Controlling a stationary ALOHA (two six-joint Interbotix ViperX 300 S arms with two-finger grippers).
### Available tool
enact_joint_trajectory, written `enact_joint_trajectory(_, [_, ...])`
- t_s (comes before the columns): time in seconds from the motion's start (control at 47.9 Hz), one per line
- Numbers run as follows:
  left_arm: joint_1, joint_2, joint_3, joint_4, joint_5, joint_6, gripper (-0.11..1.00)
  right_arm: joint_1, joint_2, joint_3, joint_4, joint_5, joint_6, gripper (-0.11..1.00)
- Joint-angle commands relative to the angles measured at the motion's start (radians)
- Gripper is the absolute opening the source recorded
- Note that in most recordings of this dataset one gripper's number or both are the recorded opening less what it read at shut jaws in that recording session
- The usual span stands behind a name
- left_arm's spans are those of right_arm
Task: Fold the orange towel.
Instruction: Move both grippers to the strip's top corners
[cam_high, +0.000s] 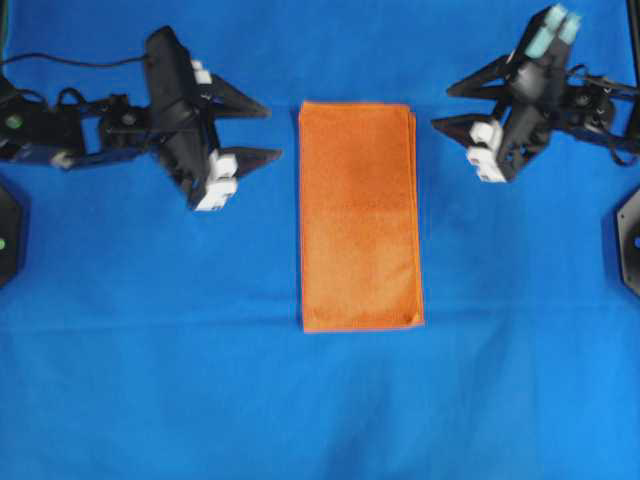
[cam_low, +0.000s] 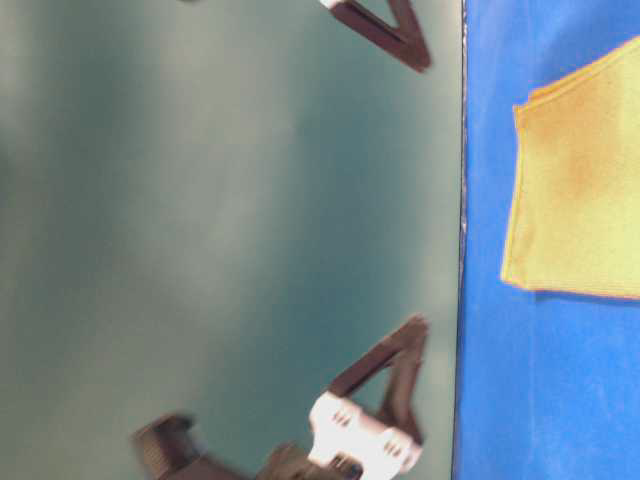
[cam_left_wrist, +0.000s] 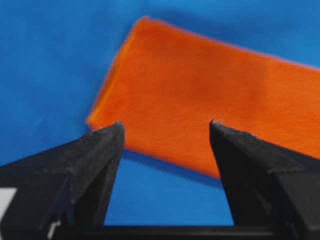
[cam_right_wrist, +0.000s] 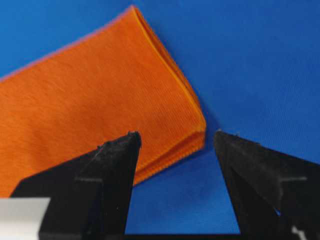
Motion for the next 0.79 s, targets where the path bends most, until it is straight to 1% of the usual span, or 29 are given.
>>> enact_joint_trajectory(0.0, [0.028,0.046,-0.044,0.000,-0.012,0.000,0.62,-0.025,0.066,-0.043,-0.005,-0.009,-0.002,0.63])
enact_joint_trajectory(0.125, [0.054,0.129,-0.091,0.002,-0.040,0.000,0.62,-0.057,0.164,-0.072,-0.009,-0.035,-0.002,0.63])
enact_joint_trajectory(0.209, [0.069,0.172,-0.117,0.002,-0.052,0.000,0.65,-0.067,0.210,-0.086,-0.011,-0.064,-0.002,0.63])
enact_joint_trajectory(0.25, [0.078,0.202,-0.133,0.002,-0.055,-0.002,0.68,-0.069,0.227,-0.092,-0.011,-0.077,-0.002,0.63])
enact_joint_trajectory(0.355, [0.094,0.258,-0.164,0.002,-0.055,-0.002,0.80,-0.069,0.267,-0.106,-0.008,-0.101,-0.002,0.63])
enact_joint_trajectory(0.459, [0.107,0.310,-0.192,0.002,-0.057,0.000,0.86,-0.069,0.302,-0.118,-0.005,-0.110,0.002,0.63])
enact_joint_trajectory(0.647, [0.110,0.359,-0.216,0.002,-0.055,-0.002,0.84,-0.060,0.351,-0.123,0.008,-0.120,0.009,0.63])
enact_joint_trajectory(0.772, [0.110,0.364,-0.219,0.002,-0.055,0.000,0.83,-0.057,0.364,-0.120,0.028,-0.121,0.014,0.63])
